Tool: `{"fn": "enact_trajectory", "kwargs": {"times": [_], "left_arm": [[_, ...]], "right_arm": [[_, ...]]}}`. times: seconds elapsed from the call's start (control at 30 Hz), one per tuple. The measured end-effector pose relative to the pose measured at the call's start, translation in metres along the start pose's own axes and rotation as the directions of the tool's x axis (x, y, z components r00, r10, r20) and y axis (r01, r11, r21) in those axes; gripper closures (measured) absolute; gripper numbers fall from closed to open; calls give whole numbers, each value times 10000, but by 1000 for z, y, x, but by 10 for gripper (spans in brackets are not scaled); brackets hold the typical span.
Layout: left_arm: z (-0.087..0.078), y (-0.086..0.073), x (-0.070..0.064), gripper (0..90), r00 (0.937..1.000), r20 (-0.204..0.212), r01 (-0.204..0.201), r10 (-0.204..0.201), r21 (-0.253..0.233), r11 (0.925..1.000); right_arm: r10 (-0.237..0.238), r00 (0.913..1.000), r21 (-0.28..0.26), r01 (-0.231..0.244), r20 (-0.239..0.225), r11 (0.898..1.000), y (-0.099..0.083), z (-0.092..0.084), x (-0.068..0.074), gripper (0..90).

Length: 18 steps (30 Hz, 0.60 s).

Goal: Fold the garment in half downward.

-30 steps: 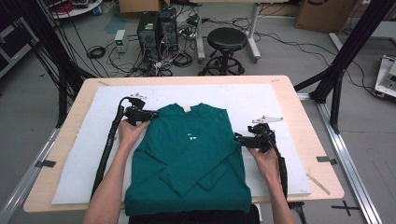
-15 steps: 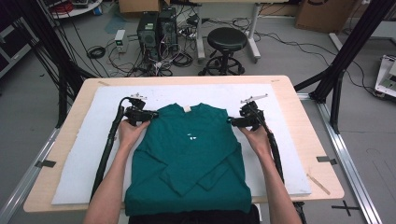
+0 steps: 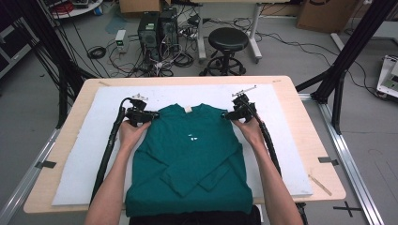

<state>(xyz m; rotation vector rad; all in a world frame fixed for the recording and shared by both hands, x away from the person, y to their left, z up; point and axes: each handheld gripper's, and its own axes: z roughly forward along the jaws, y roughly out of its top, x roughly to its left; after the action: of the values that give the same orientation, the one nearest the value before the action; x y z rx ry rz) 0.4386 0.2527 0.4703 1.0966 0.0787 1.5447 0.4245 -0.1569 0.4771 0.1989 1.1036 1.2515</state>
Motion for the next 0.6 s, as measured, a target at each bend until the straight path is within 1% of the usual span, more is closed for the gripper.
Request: {"fn": "enact_trajectory", "kwargs": {"times": [0.03,0.1,0.2,0.3,0.4,0.5,0.57,0.6], "left_arm": [[0,0,-1,852,10000,-23,7,-7,-39,10000],[0,0,-1,851,10000,-26,12,-12,-43,10000],[0,0,-1,851,10000,-30,11,-11,-40,10000],[0,0,-1,851,10000,-50,-28,28,-22,10000],[0,0,-1,850,9999,-69,-73,73,-22,10000],[0,0,-1,850,9999,-92,-116,115,-20,9999],[0,0,-2,850,9999,-102,-110,110,-37,9999],[0,0,-2,850,9999,-105,-107,107,-36,9999]], "right_arm": [[63,10000,5,-63,-7,10000,0,3,0,346],[62,9999,53,-61,-112,10000,-1,8,0,346],[54,9999,217,-50,-149,9998,-2,16,2,345],[-18,10000,348,20,-49,9994,-4,21,4,356],[-41,10000,250,41,8,9997,-3,21,5,409],[-236,9992,266,228,311,9994,-4,21,7,466],[-280,9993,240,274,265,9993,-4,21,6,500],[-249,9994,233,243,236,9994,-4,21,6,537]]}}
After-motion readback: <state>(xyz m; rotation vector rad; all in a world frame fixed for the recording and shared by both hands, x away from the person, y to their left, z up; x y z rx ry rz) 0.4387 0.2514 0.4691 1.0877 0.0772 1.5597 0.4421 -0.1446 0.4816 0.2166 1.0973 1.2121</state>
